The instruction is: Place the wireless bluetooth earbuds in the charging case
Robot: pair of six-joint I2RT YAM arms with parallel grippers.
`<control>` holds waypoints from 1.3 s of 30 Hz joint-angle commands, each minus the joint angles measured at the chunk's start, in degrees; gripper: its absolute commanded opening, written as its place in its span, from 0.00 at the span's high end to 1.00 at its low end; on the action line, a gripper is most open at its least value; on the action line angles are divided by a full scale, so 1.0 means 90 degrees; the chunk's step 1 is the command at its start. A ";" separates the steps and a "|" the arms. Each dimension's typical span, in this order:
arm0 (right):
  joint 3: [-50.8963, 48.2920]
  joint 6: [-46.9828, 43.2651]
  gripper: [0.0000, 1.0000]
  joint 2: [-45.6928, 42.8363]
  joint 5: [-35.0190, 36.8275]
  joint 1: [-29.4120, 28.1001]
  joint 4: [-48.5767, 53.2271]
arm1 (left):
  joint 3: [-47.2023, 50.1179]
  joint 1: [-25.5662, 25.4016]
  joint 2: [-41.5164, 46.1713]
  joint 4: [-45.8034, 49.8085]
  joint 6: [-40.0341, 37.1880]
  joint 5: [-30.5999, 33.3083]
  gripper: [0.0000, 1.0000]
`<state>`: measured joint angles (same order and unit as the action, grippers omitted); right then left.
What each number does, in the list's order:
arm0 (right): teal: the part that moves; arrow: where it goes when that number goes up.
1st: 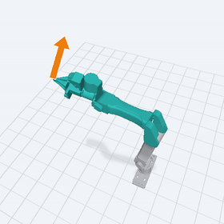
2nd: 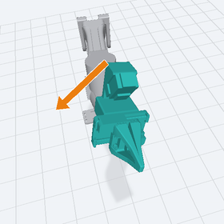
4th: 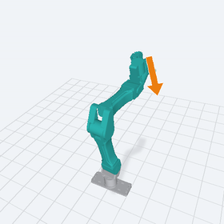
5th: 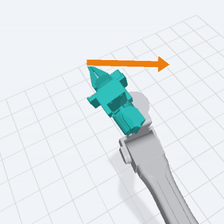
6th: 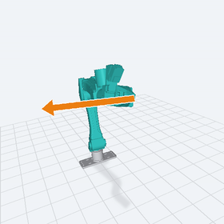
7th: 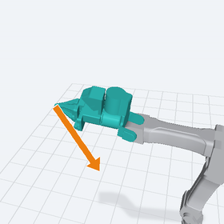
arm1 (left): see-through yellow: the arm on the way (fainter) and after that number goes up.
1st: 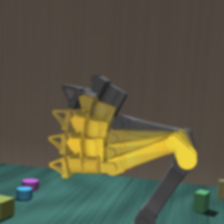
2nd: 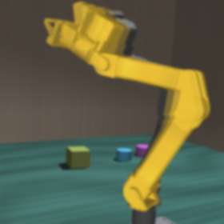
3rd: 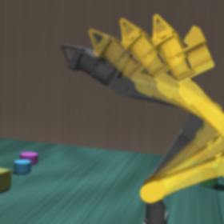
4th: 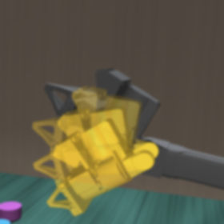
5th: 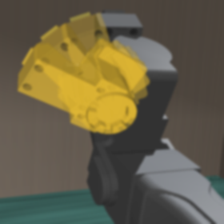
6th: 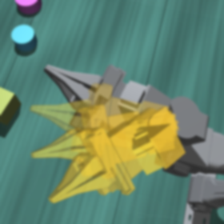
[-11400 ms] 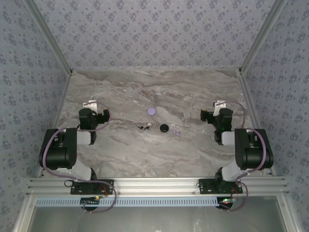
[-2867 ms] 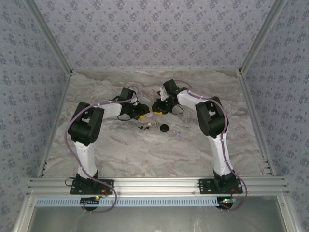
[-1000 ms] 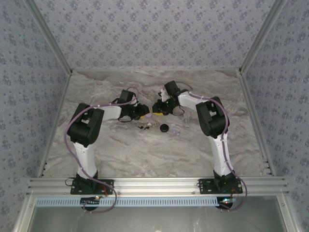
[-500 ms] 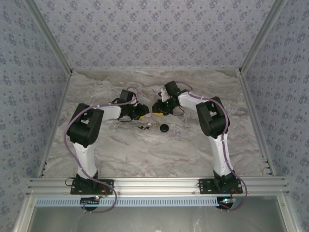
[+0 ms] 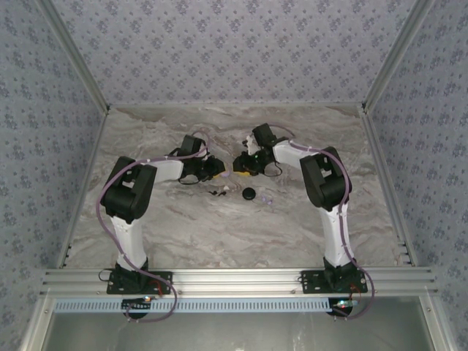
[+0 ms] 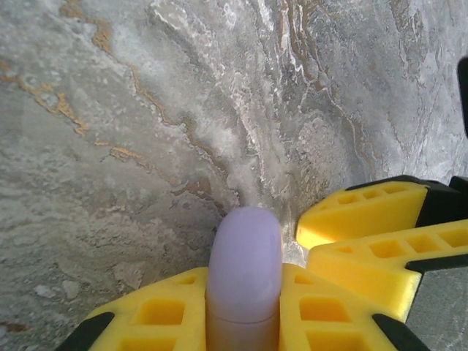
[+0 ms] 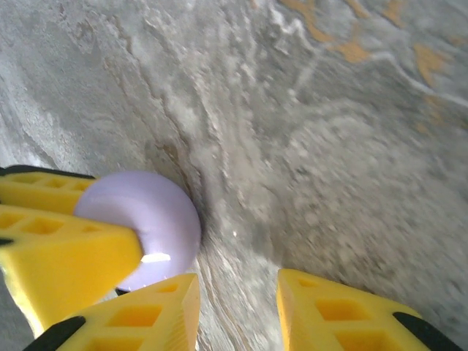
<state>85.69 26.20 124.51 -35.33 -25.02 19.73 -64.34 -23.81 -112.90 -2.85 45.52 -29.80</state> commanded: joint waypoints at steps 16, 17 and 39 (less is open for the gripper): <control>-0.1564 -0.0350 0.53 -0.2856 -0.2150 0.1421 -0.1405 | -0.0775 0.0009 0.1300 -0.1441 -0.0699 -0.2307 0.93; -0.1563 -0.0420 0.53 -0.2933 -0.2292 0.1443 -0.1394 | -0.0814 0.0010 0.1361 -0.1409 -0.0779 -0.2394 0.93; -0.0832 -0.1041 0.51 -0.3310 -0.3463 0.1050 -0.1002 | -0.1104 -0.0212 0.1895 -0.1097 -0.1477 -0.3315 0.93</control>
<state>76.09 18.15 95.24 -64.51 -15.38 9.21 -72.03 -25.28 -98.00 -12.99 33.91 -57.54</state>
